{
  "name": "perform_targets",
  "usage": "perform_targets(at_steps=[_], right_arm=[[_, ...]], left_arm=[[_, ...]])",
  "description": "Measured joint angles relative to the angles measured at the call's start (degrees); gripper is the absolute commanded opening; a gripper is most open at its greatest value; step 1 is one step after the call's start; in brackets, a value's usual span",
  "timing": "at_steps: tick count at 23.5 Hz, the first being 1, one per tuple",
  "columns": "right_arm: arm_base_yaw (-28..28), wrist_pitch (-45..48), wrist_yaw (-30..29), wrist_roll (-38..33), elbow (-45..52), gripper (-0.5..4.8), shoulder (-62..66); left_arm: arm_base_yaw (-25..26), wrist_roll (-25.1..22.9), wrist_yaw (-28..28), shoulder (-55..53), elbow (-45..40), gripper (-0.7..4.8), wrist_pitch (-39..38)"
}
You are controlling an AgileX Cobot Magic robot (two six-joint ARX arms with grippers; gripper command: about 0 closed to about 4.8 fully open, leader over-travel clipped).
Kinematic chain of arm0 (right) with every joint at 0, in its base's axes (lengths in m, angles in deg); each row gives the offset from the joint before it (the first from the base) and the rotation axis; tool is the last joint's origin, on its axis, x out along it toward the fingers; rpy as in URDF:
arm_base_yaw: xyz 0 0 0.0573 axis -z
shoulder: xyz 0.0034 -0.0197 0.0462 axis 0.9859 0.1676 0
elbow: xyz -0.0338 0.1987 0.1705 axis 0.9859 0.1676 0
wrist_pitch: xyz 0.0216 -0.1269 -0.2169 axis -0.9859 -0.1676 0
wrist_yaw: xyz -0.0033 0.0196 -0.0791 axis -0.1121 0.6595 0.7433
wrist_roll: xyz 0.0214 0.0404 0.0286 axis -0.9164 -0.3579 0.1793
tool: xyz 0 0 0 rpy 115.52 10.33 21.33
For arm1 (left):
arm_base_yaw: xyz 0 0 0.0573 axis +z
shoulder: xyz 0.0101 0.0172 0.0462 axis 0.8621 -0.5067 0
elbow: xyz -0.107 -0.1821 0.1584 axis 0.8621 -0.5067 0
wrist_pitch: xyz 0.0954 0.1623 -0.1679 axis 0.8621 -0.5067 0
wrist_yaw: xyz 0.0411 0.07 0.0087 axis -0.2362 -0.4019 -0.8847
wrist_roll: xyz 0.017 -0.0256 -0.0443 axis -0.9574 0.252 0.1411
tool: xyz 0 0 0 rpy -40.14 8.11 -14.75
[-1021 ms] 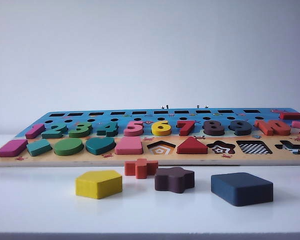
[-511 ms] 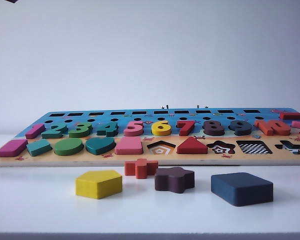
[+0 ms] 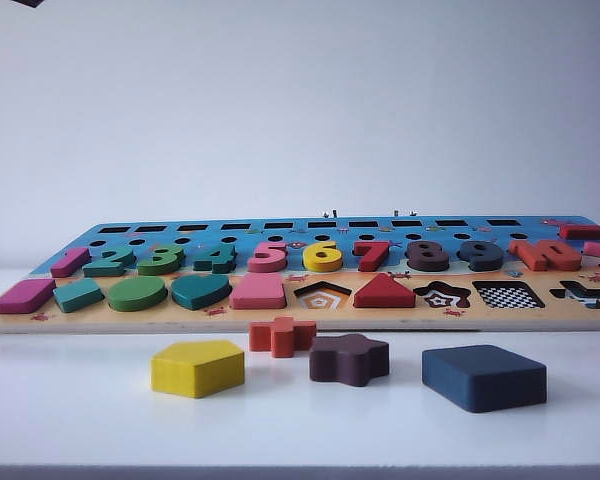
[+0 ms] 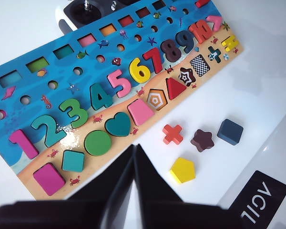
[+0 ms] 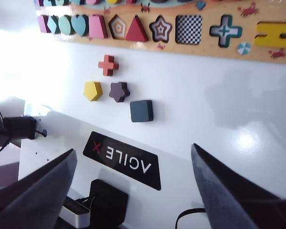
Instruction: Insert the cube into the slot.
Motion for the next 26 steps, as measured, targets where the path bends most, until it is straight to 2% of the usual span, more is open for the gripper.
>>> perform_targets(at_steps=[1,3,5,7,10,16,21,26], right_arm=[[-1.4,0.0,0.2,-0.5,0.0,4.31,0.5],[-8.4,1.1,2.6,-3.3,0.0,4.31,3.3],[-12.4,2.7,4.3,-5.1,0.0,4.31,4.8],[-18.9,5.0,7.4,-8.0,0.0,4.31,7.6],[-25.7,8.2,11.2,-11.2,0.0,4.28,13.0],[-30.4,12.0,12.6,-11.7,0.0,4.04,23.5],[-32.6,14.2,13.3,-11.8,0.0,3.76,28.2],[-34.6,14.2,14.8,-12.5,0.0,3.72,31.8]], left_arm=[[0.0,0.0,0.0,0.0,0.0,0.07,0.0],[0.0,0.0,0.0,0.0,0.0,0.07,0.0],[0.0,0.0,0.0,0.0,0.0,0.07,0.0],[0.0,0.0,0.0,0.0,0.0,0.07,0.0],[0.0,0.0,0.0,0.0,0.0,0.07,0.0],[0.0,0.0,0.3,0.0,0.0,0.07,0.0],[0.0,0.0,1.3,0.0,0.0,0.07,-0.1],[0.0,0.0,1.3,0.0,0.0,0.07,-0.1]])
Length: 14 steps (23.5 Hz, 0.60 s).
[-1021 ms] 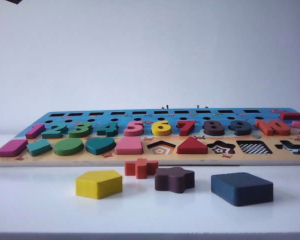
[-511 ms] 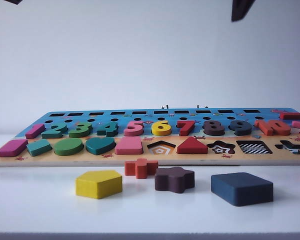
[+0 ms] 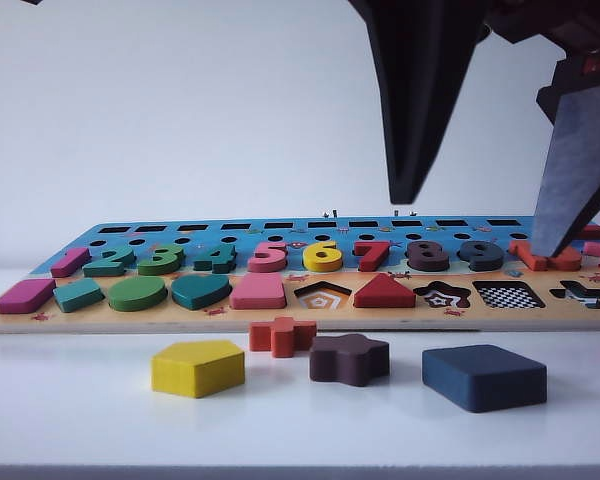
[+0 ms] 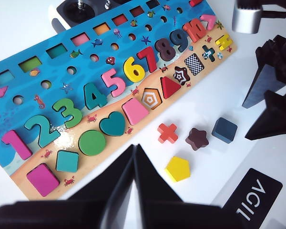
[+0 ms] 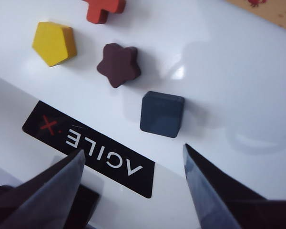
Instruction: Insert the cube into the slot.
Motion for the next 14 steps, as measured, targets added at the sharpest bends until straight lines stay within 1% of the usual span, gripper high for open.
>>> perform_targets(at_steps=[14], right_arm=[[-0.5,1.2,2.8,-0.5,0.0,3.71,9.0]], left_arm=[[0.0,0.0,0.0,0.0,0.0,0.07,0.0]])
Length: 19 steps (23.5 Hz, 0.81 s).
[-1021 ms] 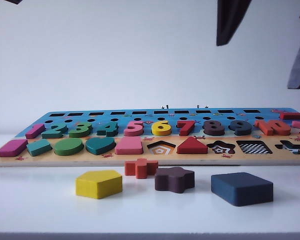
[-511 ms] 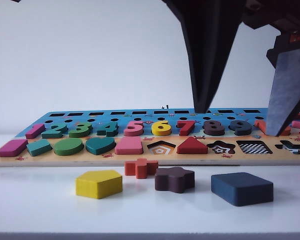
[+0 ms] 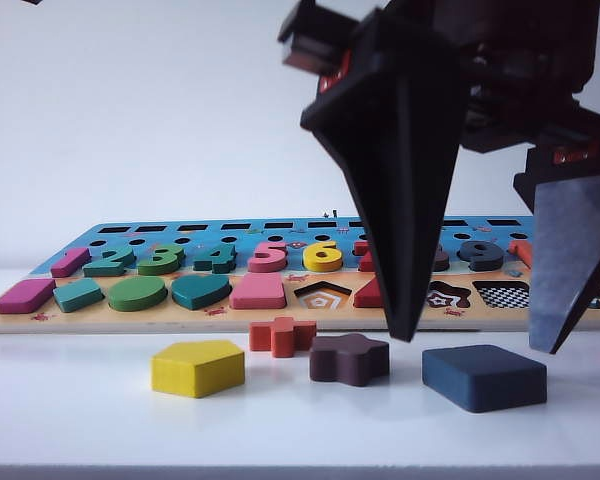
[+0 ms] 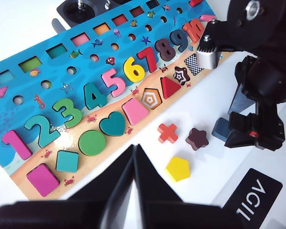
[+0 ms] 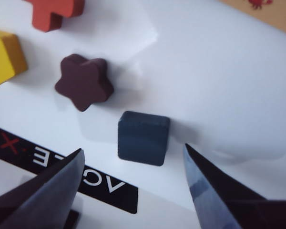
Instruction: Insert the cube into the slot.
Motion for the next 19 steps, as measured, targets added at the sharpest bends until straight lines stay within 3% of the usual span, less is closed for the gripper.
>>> perform_targets(at_steps=[10,19], right_arm=[[0.0,0.1,1.9,0.0,0.0,3.10,1.3],[-0.5,0.1,2.0,0.0,0.0,3.00,2.7]], left_arm=[[0.0,0.0,0.0,0.0,0.0,0.07,0.0],[0.0,0.0,0.0,0.0,0.0,0.07,0.0]])
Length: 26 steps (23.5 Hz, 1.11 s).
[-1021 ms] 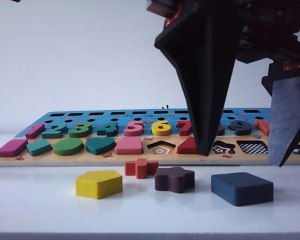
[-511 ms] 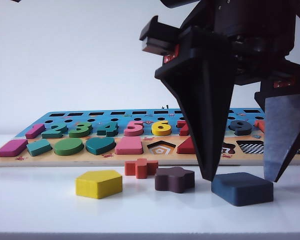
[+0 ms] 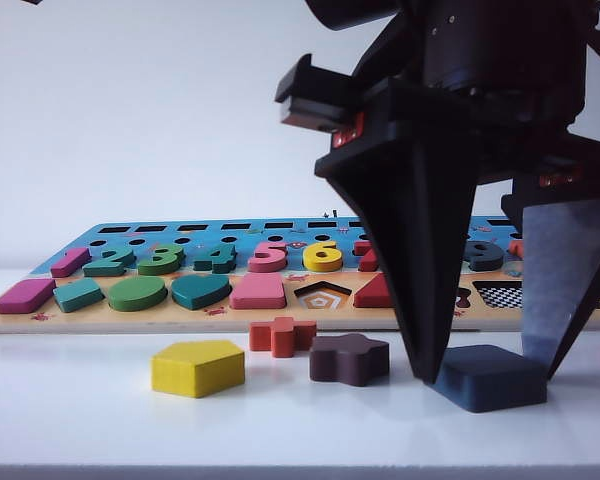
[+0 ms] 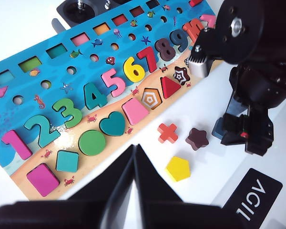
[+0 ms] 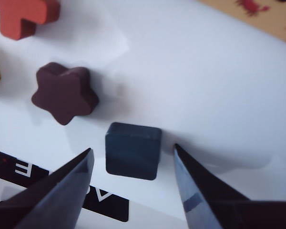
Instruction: Insert the cube into the slot.
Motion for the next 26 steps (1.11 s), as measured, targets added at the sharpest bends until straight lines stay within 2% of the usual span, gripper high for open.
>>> perform_targets(at_steps=[3,8,12,18,26], right_arm=[[-0.2,0.1,0.1,0.0,0.0,2.63,0.3],[-0.2,0.2,0.3,0.0,0.0,1.54,0.5],[-0.2,0.0,0.9,0.0,0.0,1.03,0.5],[0.5,0.0,2.8,0.0,-1.2,0.57,-0.2],[4.2,1.1,13.2,0.0,-8.5,0.49,-9.7]], left_arm=[[0.0,0.0,0.0,0.0,0.0,0.07,0.0],[0.0,0.0,0.0,0.0,0.0,0.07,0.0],[0.0,0.0,0.0,0.0,0.0,0.07,0.0],[0.0,0.0,0.0,0.0,0.0,0.07,0.0],[0.0,0.0,0.0,0.0,0.0,0.07,0.0]])
